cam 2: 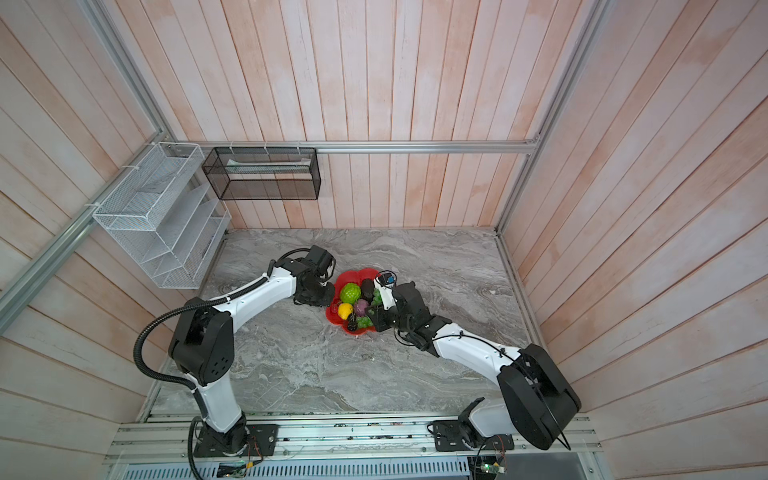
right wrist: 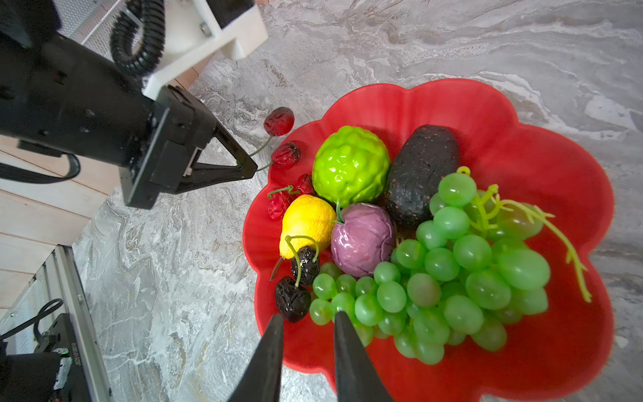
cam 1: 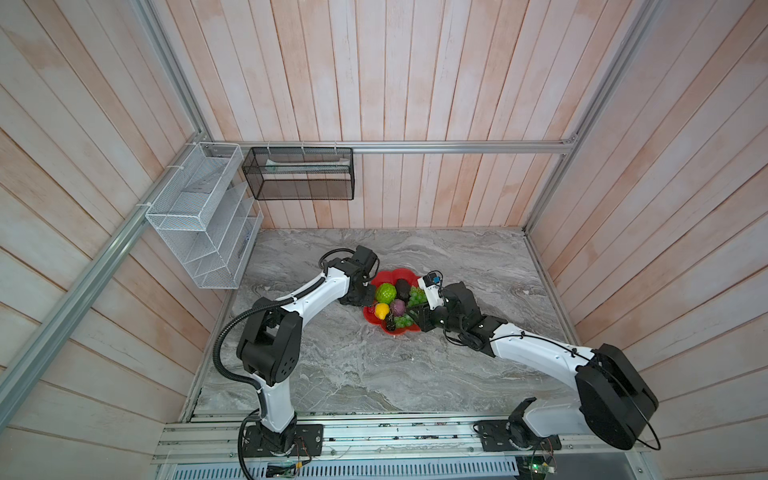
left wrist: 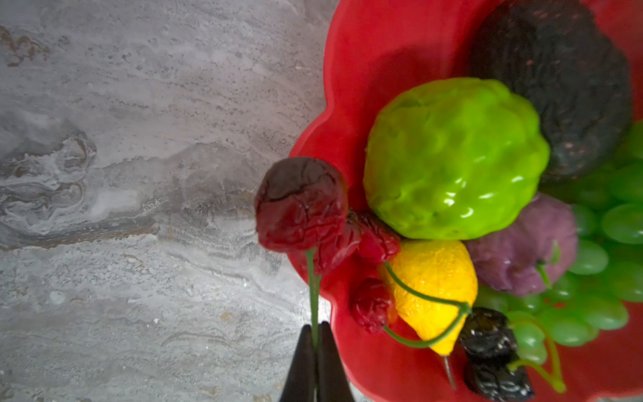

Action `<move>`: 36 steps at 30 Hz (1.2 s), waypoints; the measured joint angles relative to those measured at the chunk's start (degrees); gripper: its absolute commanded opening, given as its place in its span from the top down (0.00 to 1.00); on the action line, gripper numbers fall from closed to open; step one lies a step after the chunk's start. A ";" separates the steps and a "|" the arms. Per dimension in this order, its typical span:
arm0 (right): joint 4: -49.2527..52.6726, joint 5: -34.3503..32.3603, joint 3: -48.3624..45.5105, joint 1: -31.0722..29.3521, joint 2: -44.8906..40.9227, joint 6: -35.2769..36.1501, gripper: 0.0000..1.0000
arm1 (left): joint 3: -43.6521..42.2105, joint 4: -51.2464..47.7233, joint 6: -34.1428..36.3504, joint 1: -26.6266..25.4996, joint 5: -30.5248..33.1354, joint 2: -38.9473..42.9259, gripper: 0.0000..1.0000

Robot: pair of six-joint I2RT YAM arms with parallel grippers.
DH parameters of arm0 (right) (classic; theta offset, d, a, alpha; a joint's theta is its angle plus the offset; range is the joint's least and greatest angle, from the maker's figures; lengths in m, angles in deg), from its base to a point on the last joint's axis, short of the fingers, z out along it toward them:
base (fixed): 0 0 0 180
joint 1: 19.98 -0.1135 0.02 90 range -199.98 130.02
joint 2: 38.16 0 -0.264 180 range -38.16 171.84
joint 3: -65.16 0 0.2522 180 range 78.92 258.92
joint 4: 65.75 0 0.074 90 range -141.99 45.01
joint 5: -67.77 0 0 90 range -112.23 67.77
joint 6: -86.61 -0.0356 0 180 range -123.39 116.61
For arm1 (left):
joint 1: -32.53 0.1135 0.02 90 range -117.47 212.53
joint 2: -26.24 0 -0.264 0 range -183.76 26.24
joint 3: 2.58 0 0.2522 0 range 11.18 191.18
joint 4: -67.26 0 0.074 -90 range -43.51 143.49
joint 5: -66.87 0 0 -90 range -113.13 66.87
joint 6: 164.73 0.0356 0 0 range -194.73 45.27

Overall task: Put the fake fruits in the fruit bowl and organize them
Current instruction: 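Lift the red cherries and carry them over the bowl with the left gripper, then lower the red cherries beside the green custard apple and open the left gripper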

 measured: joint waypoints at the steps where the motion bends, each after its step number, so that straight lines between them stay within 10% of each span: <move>1: 0.04 0.02 -0.04 0.00 0.02 0.02 0.74 | 0.44 -0.02 0.15 0.00 0.17 -0.57 1.00; 36: 1.40 0.17 -0.07 0.00 0.28 2.03 0.74 | 5.40 1.92 6.10 -0.39 1.66 -6.67 0.76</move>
